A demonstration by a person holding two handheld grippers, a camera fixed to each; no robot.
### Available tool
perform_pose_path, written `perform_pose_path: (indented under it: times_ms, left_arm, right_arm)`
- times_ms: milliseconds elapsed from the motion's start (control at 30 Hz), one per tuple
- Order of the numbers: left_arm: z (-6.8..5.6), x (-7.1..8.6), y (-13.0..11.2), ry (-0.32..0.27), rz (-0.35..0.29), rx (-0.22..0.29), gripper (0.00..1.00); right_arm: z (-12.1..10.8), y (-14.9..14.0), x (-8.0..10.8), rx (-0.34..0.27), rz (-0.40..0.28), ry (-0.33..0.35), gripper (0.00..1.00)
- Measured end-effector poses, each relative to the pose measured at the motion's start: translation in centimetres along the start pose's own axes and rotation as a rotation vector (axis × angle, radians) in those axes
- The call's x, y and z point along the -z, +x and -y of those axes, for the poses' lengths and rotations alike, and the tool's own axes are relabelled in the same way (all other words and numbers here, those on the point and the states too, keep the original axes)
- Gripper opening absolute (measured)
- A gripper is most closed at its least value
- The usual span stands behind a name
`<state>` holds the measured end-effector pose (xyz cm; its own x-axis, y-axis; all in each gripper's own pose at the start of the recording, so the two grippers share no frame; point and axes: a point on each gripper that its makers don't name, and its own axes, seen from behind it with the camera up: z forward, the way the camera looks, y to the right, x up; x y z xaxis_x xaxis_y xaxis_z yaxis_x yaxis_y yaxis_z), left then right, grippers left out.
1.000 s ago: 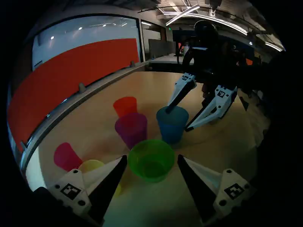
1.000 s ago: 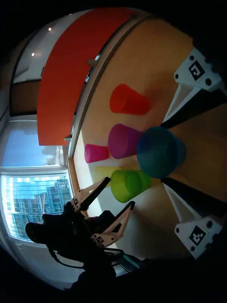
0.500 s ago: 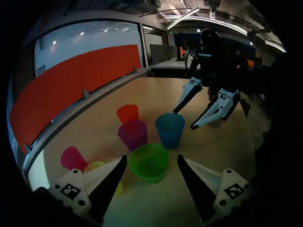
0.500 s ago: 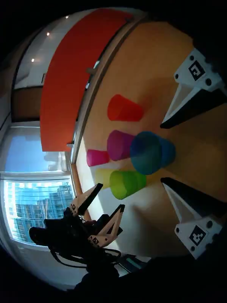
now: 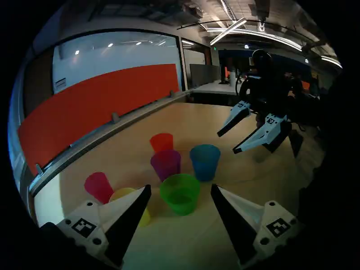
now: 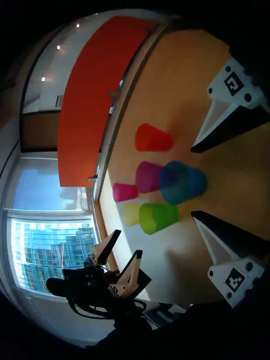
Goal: Pour water
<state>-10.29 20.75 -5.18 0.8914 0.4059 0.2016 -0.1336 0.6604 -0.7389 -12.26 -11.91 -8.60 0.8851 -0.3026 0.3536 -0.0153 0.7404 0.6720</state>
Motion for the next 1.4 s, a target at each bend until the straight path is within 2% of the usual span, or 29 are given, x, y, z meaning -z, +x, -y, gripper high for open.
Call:
perform_pose_path:
  times_ms: [167,300,667,867,1133,1400]
  left_arm:
    - [0.9,0.9,-0.1,0.05,-0.036,0.058,0.99]
    - [2.2,1.7,-0.4,0.106,-0.06,0.091,0.99]
    - [5.3,4.3,0.1,0.272,-0.147,0.124,0.99]
    - [6.1,5.5,0.1,0.337,-0.192,0.146,0.99]
    - [7.7,7.3,0.8,0.445,-0.255,0.144,0.99]
    - [9.9,9.4,1.2,0.568,-0.331,0.205,0.99]
  right_arm:
    - [-0.5,1.0,0.5,-0.017,-0.041,-0.038,1.0]
    - [-1.2,2.1,0.9,-0.044,-0.084,-0.077,1.0]
    - [-3.9,5.2,2.2,-0.064,-0.203,-0.237,1.0]
    - [-5.6,6.8,3.1,-0.084,-0.269,-0.326,0.99]
    - [-7.8,7.6,4.6,-0.068,-0.332,-0.476,0.99]
    - [-9.1,8.1,6.3,-0.055,-0.4,-0.607,1.0]
